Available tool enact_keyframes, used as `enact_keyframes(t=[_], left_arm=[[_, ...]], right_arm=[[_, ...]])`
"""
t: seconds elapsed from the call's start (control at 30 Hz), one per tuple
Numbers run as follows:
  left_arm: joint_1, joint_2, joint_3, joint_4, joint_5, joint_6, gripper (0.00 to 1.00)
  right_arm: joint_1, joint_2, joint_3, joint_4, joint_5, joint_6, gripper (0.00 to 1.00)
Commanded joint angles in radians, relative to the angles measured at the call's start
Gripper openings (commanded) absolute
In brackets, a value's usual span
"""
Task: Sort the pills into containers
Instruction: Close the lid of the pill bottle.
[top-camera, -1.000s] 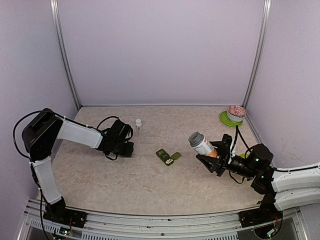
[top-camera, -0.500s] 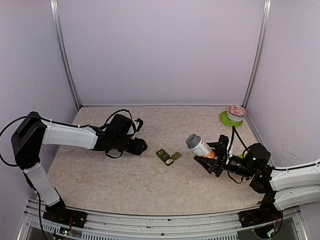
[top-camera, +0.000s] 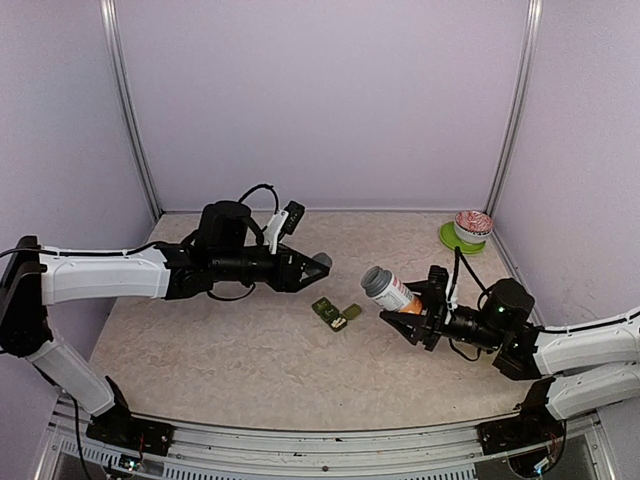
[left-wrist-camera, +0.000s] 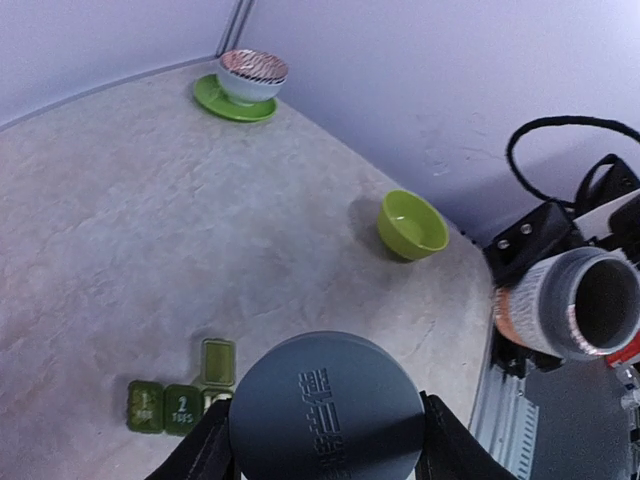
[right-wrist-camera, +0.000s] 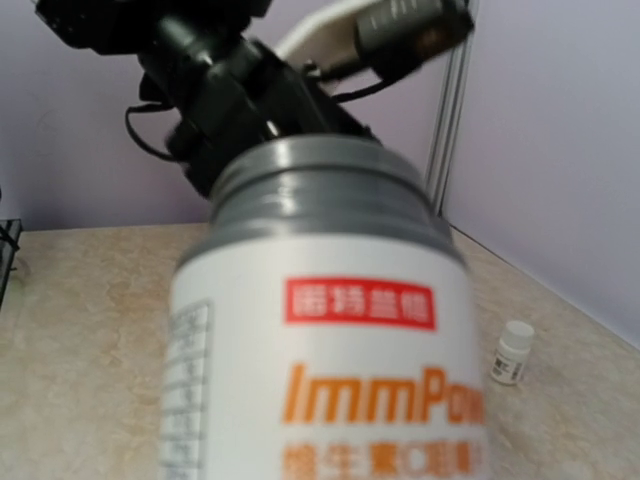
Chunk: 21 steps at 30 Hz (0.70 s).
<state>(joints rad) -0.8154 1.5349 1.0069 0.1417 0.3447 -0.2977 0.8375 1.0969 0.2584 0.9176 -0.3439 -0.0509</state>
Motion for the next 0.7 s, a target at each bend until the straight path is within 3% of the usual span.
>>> enact_keyframes(t=[0.0,0.47,0.67], left_arm=[[-0.021,-0.041,0.020,0.160,0.171,-0.079,0.44],[-0.076,0.000,0.028,0.337,0.296,-0.238,0.44],[-0.097,0.024,0.052,0.338,0.296,-0.253,0.44]], right_arm=[[0.010,0.024,0.054,0.035,-0.028,0.010,0.00],[0.023,0.039,0.083,0.052,-0.021,0.011,0.00],[0.023,0.039,0.097,0.045,-0.017,0.005,0.00]])
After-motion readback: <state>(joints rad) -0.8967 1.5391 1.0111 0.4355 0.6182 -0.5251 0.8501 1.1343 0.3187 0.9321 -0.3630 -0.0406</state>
